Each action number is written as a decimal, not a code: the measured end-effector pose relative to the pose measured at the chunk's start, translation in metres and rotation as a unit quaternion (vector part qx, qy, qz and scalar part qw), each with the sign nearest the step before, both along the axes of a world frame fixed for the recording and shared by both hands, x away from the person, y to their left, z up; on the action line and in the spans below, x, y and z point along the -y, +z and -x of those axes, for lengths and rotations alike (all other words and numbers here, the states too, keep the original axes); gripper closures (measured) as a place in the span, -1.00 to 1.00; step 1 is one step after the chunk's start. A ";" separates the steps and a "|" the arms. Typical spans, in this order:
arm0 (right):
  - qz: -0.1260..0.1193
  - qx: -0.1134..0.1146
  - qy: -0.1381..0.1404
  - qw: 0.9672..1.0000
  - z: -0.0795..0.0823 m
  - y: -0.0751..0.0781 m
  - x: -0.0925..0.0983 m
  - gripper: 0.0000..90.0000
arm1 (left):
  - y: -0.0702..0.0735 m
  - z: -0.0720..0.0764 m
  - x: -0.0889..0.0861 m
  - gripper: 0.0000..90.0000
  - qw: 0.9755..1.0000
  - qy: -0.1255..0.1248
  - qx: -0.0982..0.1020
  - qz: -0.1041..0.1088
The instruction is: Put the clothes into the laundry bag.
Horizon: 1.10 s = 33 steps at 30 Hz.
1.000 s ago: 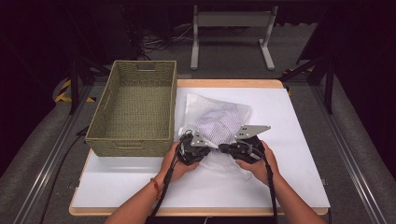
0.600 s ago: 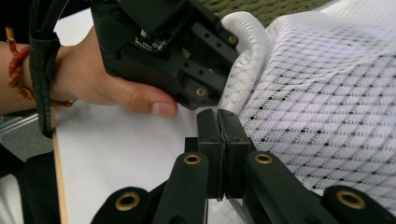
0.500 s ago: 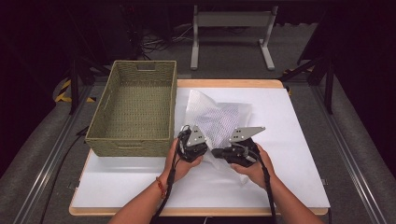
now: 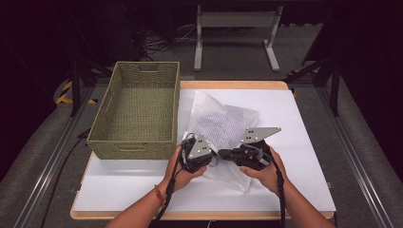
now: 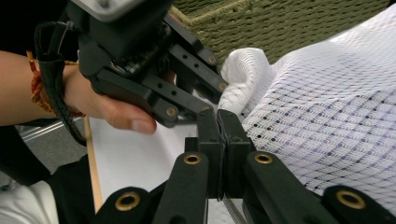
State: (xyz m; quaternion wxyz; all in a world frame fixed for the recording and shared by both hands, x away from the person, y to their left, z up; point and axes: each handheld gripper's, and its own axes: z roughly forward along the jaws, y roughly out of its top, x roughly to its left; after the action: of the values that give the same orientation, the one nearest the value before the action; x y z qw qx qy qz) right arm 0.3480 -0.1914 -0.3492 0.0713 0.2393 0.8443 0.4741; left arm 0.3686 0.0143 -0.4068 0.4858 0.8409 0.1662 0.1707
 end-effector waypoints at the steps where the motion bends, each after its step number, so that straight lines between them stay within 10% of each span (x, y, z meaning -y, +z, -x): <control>1: 0.000 0.001 -0.002 1.000 0.000 -0.001 0.001 0.98 | -0.004 -0.003 0.004 0.96 1.000 0.001 0.006 -0.015; 4: 0.001 0.006 -0.010 1.000 0.000 -0.002 0.004 0.98 | -0.015 -0.014 0.010 0.94 1.000 0.014 -0.004 -0.019; 10: 0.042 0.044 -0.042 0.997 -0.006 -0.007 0.011 0.98 | -0.033 -0.033 0.010 -0.30 0.996 0.027 -0.074 -0.036; 14: 0.043 0.039 -0.035 0.998 -0.007 -0.013 0.008 0.98 | -0.040 -0.038 0.020 -0.59 0.992 0.039 -0.087 -0.080; 18: 0.045 0.038 -0.036 0.998 -0.007 -0.015 0.006 0.98 | -0.041 -0.041 0.029 -0.55 0.988 0.055 -0.086 -0.115; 22: 0.039 0.034 -0.040 0.998 -0.007 -0.016 0.011 0.98 | -0.038 -0.044 0.029 0.19 0.989 0.058 -0.076 -0.116; 25: 0.036 0.028 -0.041 0.998 -0.007 -0.017 0.013 0.98 | -0.035 -0.048 0.022 0.68 0.990 0.052 -0.090 -0.092; 33: 0.029 0.034 -0.036 0.998 -0.005 -0.012 0.011 0.98 | -0.011 -0.044 0.008 0.73 0.996 0.026 -0.081 -0.014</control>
State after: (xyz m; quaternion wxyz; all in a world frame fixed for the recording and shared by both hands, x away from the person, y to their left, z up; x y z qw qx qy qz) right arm 0.3535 -0.2022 -0.3612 0.1242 0.2509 0.8458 0.4542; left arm 0.4127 0.0062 -0.4182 0.4546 0.8541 0.2241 0.1169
